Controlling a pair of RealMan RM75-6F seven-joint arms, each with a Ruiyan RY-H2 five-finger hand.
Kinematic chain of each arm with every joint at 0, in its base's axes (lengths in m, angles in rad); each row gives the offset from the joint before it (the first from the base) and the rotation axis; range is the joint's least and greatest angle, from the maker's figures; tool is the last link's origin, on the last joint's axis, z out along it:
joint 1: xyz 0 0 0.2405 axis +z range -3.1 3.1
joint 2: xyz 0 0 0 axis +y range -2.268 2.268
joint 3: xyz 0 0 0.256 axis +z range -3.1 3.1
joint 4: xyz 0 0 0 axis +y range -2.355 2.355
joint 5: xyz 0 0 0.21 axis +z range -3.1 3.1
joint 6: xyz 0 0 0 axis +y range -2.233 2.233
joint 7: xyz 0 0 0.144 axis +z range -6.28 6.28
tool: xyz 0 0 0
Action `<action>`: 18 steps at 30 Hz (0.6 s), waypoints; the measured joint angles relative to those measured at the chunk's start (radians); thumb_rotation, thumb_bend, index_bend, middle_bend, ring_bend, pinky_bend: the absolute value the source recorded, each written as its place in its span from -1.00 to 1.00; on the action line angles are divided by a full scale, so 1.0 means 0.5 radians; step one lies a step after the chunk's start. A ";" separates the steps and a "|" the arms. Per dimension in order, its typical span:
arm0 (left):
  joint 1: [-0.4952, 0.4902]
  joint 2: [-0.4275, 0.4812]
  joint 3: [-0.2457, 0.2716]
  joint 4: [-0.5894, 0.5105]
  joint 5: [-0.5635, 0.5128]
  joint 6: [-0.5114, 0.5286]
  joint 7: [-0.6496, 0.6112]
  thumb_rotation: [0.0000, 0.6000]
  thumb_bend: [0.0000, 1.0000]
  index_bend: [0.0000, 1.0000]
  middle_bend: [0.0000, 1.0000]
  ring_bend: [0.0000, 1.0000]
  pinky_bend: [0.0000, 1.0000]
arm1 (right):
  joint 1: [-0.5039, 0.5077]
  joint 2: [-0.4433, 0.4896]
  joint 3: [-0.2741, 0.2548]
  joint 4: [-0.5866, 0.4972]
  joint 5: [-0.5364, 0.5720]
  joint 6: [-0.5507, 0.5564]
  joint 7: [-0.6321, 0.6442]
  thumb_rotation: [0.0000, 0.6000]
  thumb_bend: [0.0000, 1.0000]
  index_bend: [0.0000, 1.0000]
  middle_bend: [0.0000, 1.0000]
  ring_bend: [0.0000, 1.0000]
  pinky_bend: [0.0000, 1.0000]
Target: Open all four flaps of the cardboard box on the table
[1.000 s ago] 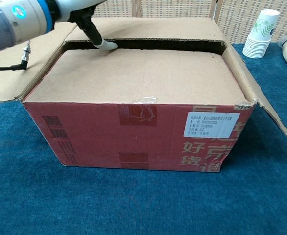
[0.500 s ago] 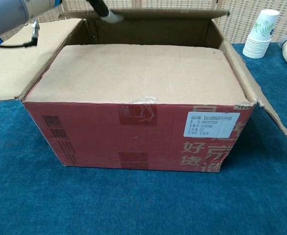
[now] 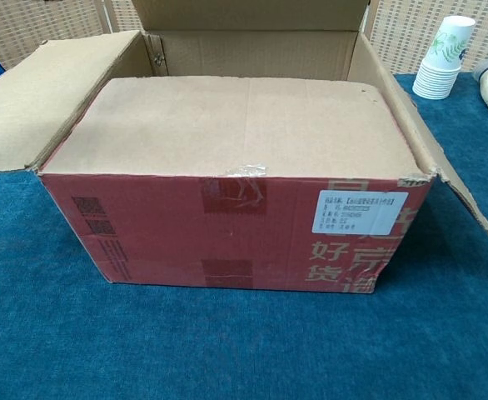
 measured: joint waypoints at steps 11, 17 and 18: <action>-0.198 -0.058 -0.061 0.471 -0.152 -0.148 0.063 1.00 -1.00 -0.87 -1.00 -1.00 -0.97 | 0.004 -0.005 -0.001 -0.019 -0.019 -0.010 -0.064 1.00 -1.00 -1.00 -1.00 -1.00 -1.00; -0.308 -0.209 -0.048 0.881 -0.251 -0.308 0.069 1.00 -1.00 -0.87 -1.00 -1.00 -0.96 | 0.015 -0.014 0.006 -0.018 -0.006 -0.042 -0.090 1.00 -1.00 -1.00 -1.00 -1.00 -1.00; -0.323 -0.239 -0.043 0.948 -0.263 -0.335 0.063 1.00 -1.00 -0.86 -1.00 -1.00 -0.96 | 0.016 -0.015 0.008 -0.017 -0.003 -0.045 -0.090 1.00 -1.00 -1.00 -1.00 -1.00 -1.00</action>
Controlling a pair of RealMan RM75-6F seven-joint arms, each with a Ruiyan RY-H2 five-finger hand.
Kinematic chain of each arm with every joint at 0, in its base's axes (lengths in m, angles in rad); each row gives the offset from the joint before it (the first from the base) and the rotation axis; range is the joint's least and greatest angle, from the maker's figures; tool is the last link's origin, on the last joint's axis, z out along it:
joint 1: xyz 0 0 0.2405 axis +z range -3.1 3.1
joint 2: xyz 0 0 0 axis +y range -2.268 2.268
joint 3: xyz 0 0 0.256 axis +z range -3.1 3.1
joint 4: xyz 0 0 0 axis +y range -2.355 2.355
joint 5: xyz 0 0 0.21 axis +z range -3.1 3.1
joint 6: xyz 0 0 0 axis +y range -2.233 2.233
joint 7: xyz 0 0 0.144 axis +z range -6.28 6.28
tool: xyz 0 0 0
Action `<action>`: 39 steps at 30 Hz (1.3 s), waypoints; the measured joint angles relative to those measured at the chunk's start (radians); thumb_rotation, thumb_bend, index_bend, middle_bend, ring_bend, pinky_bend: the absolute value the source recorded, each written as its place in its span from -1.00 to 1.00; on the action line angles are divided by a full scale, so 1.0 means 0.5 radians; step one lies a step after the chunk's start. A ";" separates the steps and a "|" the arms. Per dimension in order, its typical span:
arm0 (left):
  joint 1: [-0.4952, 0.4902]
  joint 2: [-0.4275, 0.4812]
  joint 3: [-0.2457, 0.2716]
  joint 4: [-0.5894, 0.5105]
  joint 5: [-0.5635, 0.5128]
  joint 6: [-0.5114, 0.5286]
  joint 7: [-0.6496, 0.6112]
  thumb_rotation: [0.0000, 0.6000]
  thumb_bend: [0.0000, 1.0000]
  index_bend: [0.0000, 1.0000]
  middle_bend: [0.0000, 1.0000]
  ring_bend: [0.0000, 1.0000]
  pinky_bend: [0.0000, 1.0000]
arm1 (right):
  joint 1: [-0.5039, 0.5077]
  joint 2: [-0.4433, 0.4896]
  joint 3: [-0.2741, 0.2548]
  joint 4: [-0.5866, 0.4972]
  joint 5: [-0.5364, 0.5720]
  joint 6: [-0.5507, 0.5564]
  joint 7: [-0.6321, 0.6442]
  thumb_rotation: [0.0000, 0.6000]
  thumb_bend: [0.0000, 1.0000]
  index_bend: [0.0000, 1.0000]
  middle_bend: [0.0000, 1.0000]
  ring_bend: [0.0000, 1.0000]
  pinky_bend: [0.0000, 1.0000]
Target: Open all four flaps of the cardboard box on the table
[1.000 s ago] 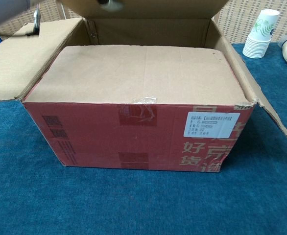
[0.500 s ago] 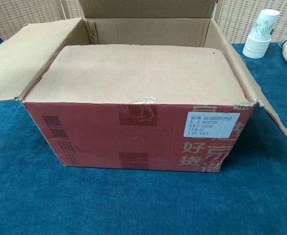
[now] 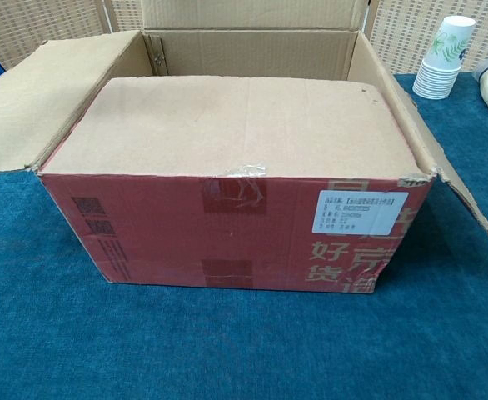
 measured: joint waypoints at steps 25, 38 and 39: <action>0.099 0.006 0.135 -0.006 0.127 -0.118 -0.359 1.00 -0.99 -0.88 -1.00 -1.00 -1.00 | 0.005 -0.004 -0.002 -0.020 -0.030 -0.013 -0.018 1.00 -1.00 -1.00 -1.00 -1.00 -1.00; 0.328 0.866 0.221 -1.148 -0.098 -0.336 -0.368 1.00 -0.99 -0.90 -0.98 -1.00 -0.78 | 0.010 -0.013 -0.021 -0.059 -0.076 -0.002 -0.117 1.00 -1.00 -1.00 -1.00 -1.00 -1.00; 0.332 0.925 0.233 -1.214 -0.140 -0.366 -0.365 1.00 -0.99 -0.90 -0.97 -0.98 -0.72 | 0.009 -0.015 -0.018 -0.059 -0.072 0.000 -0.134 1.00 -1.00 -1.00 -1.00 -1.00 -1.00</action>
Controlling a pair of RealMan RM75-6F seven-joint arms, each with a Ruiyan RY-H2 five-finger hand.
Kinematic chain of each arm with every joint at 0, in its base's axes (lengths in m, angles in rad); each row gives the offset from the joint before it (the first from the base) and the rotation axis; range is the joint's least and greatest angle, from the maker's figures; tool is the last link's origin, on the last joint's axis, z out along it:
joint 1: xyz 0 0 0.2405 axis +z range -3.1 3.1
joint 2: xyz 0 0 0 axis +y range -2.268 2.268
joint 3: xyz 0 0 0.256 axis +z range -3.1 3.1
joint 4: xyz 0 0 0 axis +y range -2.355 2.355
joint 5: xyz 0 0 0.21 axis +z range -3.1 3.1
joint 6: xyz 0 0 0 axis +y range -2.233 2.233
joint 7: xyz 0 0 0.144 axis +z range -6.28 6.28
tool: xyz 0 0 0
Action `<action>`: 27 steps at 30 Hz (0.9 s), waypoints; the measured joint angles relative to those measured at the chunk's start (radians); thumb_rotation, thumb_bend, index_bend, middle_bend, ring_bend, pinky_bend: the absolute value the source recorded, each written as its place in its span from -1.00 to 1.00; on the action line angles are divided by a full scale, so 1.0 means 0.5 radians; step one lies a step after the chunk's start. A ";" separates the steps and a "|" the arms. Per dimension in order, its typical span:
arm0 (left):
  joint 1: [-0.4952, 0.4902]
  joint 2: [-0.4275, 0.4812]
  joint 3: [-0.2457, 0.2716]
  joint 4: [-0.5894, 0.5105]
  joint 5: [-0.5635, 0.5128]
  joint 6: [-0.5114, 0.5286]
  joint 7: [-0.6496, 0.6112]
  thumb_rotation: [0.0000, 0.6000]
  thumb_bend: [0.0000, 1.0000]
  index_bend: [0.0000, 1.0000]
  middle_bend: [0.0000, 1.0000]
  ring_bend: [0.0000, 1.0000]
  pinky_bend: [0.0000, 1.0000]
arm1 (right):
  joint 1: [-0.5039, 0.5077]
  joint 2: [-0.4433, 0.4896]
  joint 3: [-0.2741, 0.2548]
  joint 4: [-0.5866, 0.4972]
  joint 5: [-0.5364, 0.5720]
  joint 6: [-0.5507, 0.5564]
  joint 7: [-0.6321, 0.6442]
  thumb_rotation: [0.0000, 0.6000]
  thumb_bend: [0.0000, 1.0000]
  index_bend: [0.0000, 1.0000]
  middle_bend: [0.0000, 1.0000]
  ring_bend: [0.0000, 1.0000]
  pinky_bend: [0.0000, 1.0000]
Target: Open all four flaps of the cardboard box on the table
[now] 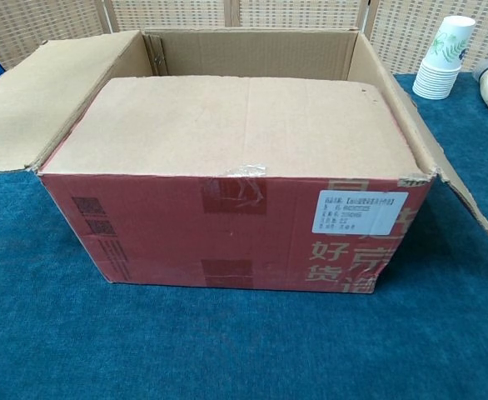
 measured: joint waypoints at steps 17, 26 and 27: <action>-0.124 0.343 0.245 -0.461 -0.391 -0.433 -0.227 1.00 -0.99 -0.90 -1.00 -1.00 -0.69 | -0.051 -0.044 0.107 0.010 0.171 0.107 -0.337 1.00 -1.00 -1.00 -1.00 -1.00 -1.00; -0.218 0.186 0.256 -0.366 -0.346 -0.528 -0.420 1.00 -0.99 -0.91 -1.00 -1.00 -0.69 | -0.082 -0.023 0.135 -0.067 0.258 0.097 -0.404 1.00 -1.00 -1.00 -1.00 -1.00 -1.00; -0.228 0.171 0.253 -0.351 -0.352 -0.540 -0.446 1.00 -0.99 -0.91 -1.00 -1.00 -0.68 | -0.083 -0.015 0.130 -0.077 0.251 0.091 -0.396 1.00 -1.00 -1.00 -1.00 -1.00 -1.00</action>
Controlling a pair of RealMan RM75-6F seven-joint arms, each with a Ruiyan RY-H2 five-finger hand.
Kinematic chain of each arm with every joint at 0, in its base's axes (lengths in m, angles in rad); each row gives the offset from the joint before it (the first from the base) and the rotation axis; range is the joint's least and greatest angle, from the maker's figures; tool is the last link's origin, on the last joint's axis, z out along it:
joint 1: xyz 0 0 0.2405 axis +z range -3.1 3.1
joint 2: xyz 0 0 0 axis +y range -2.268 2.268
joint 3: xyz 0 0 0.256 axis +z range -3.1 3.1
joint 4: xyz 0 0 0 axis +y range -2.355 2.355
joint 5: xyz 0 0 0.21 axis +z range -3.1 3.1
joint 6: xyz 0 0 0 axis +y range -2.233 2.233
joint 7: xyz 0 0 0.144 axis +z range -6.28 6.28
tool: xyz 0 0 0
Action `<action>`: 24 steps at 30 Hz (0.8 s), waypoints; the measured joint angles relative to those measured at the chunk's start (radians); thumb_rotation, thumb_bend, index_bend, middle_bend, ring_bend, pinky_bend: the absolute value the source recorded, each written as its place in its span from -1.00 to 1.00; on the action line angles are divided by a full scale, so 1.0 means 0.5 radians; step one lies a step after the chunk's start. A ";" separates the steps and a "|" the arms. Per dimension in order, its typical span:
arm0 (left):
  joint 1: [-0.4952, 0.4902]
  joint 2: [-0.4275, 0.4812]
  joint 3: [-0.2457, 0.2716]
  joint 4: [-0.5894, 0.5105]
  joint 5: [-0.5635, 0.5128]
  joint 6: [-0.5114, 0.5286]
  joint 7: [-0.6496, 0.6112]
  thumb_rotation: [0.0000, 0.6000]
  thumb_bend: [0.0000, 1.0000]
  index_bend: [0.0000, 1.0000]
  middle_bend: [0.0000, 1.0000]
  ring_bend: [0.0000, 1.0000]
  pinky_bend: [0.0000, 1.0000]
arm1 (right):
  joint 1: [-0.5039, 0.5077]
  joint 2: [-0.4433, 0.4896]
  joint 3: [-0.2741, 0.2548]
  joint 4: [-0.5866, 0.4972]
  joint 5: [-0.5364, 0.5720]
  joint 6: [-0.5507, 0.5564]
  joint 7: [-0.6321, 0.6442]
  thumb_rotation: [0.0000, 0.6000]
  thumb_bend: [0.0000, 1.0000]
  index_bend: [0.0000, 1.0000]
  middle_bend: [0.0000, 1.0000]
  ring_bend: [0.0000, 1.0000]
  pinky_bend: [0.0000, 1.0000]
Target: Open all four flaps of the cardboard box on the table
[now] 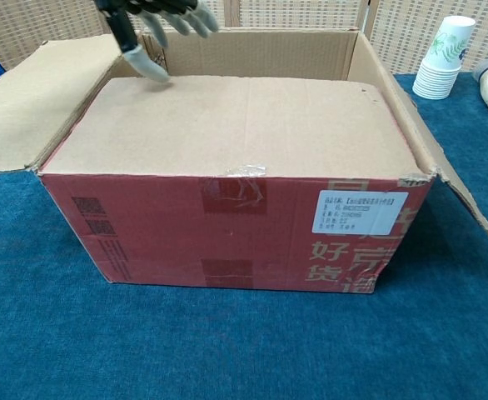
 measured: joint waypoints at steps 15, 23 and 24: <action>-0.205 0.074 -0.025 0.111 -0.013 -0.510 -0.519 1.00 -0.99 -0.87 -0.67 -0.58 -0.44 | -0.013 0.023 -0.002 -0.028 -0.030 -0.001 0.062 1.00 -1.00 -1.00 -1.00 -1.00 -1.00; -0.393 0.089 0.177 0.152 0.000 -0.651 -0.681 1.00 -0.99 -0.87 -0.66 -0.54 -0.35 | -0.018 0.025 -0.005 -0.021 -0.043 0.001 0.076 1.00 -1.00 -1.00 -1.00 -1.00 -1.00; -0.404 0.090 0.185 0.152 0.003 -0.658 -0.703 1.00 -0.99 -0.87 -0.66 -0.54 -0.35 | -0.018 0.026 -0.006 -0.021 -0.046 0.001 0.080 1.00 -1.00 -1.00 -1.00 -1.00 -1.00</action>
